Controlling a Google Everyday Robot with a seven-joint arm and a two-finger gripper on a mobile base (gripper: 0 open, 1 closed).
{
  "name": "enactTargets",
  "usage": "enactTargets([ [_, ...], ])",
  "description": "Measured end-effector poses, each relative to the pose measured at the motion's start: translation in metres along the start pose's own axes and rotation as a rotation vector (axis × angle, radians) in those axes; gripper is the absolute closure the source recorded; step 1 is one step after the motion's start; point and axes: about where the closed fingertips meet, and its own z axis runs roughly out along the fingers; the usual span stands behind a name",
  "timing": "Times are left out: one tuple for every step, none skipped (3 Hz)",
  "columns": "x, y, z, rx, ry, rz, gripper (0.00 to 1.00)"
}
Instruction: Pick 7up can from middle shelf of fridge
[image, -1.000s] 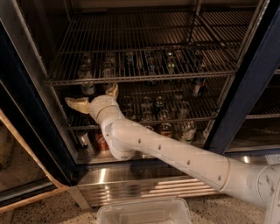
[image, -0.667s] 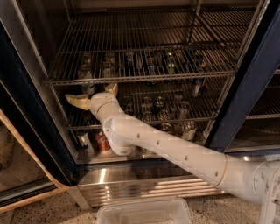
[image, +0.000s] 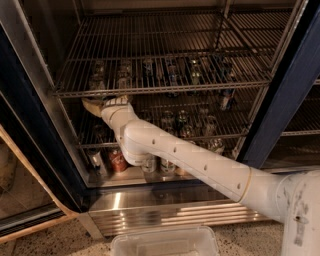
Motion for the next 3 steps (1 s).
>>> enactTargets([
  [0.007,-0.006,0.017,0.005,0.028,0.008,0.16],
  [0.013,-0.007,0.034,-0.007,0.056,0.013,0.20],
  [0.016,-0.002,0.044,-0.020,0.074,0.017,0.24],
])
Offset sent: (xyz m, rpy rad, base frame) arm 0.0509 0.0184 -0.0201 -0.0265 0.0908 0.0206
